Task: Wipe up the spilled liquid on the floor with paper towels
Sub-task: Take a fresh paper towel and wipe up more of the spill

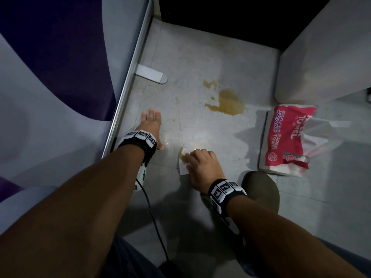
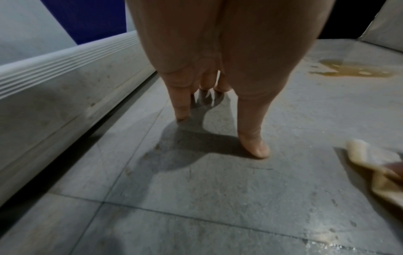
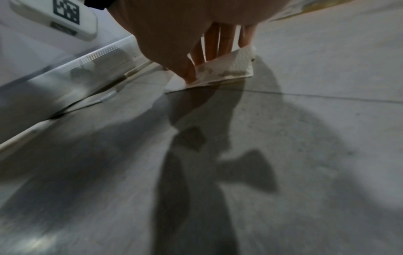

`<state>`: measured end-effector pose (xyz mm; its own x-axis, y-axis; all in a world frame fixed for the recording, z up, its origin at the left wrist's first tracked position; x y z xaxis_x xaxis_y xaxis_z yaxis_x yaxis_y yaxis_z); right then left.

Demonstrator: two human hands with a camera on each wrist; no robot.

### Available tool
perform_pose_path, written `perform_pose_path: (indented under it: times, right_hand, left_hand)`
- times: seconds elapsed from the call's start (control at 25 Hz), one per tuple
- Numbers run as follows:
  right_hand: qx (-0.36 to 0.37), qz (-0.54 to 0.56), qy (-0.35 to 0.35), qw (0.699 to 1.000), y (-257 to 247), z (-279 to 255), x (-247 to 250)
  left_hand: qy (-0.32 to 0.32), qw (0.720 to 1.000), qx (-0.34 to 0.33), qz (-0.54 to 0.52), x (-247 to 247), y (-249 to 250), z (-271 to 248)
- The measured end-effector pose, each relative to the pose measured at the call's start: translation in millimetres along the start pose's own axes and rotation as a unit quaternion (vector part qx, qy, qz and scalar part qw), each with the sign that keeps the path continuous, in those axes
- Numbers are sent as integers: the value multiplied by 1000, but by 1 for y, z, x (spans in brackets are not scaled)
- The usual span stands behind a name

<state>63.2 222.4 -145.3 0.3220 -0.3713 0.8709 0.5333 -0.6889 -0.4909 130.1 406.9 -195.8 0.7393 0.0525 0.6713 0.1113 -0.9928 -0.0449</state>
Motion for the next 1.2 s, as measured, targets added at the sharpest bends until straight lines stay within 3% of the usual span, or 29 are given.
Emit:
perform_pose_path:
  times: [0.16, 0.24, 0.4, 0.52, 0.64, 0.76, 0.92, 1.2]
  right_hand:
    - [80, 30, 5, 996, -17, -15, -10]
    - [75, 48, 2, 996, -19, -11, -5]
    - [0, 80, 96, 992, 0, 64, 38]
    - [-4, 128, 142, 982, 18, 132, 66]
    - [1, 126, 161, 979, 30, 183, 77]
    - [2, 58, 150, 987, 32, 212, 75]
    - [19, 6, 149, 989, 34, 225, 63]
    - [10, 32, 135, 990, 41, 203, 32]
  left_hand:
    - [-1, 1000, 1, -4, 1, 1, -2]
    - [1, 1000, 3, -4, 1, 1, -2]
    - [7, 1000, 1, -16, 2, 2, -2]
    - [14, 999, -4, -30, 3, 1, -2]
    - [16, 999, -13, -31, 3, 1, -4]
    - [25, 999, -17, -42, 5, 1, -6]
    - [18, 998, -21, -48, 4, 2, -7]
    - [13, 999, -14, -51, 7, 2, -9]
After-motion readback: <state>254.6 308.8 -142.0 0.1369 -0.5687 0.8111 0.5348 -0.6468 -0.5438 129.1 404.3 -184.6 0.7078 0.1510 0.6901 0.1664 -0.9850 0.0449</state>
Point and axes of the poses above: each hand's wrist, its own z-axis towards the middle knuckle, its own x-axis out of the back of the hand, y = z × x, the point moved 10 cm from there along z, towards the middle knuckle, and after that the axes turned 8 degrees about z, right-handed, at the moved point
